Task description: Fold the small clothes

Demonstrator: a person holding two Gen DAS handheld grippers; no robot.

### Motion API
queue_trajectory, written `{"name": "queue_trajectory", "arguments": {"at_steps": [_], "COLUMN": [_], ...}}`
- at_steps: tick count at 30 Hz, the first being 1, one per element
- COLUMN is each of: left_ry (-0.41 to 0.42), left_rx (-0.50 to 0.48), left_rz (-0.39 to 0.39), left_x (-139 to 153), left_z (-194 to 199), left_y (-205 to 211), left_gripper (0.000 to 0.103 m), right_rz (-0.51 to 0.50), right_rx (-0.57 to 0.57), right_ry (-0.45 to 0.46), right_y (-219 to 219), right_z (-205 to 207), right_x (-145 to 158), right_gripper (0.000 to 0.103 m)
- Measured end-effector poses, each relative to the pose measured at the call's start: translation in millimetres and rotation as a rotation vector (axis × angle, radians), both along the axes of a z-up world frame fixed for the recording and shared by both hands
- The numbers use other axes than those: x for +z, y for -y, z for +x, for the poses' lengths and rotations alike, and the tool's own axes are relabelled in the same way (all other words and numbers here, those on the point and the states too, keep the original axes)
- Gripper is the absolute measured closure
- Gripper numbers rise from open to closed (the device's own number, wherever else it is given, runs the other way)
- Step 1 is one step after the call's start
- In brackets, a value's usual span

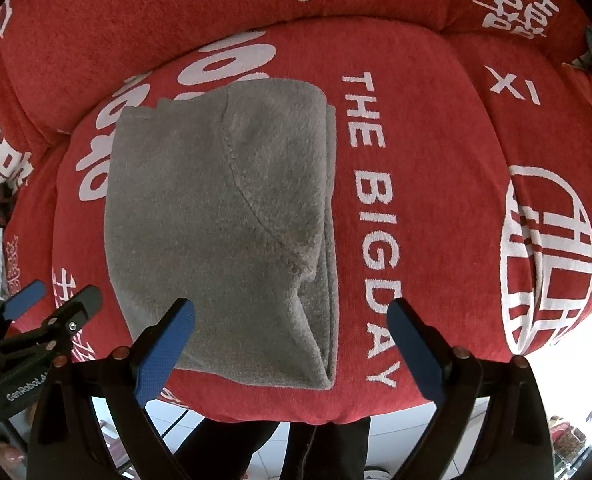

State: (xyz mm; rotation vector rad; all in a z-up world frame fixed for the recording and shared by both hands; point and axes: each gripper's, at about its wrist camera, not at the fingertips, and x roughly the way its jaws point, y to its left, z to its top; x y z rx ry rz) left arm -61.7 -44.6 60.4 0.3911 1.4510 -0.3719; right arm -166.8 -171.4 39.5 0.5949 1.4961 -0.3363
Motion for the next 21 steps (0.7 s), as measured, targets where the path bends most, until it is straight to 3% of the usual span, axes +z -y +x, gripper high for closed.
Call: {"name": "queue_trajectory", "arguments": {"at_steps": [21], "left_ry": [0.014], "left_rx": [0.016], "left_rz": [0.012], "left_x": [-1.0], "left_z": [5.7], "left_y": [0.7], "left_gripper": [0.000], "right_rz": [0.003], "right_rx": [0.014], "right_ry": [-0.001], "right_y": [-0.7], "right_z": [4.8], "right_x": [-0.6], "right_gripper": [0.006]}}
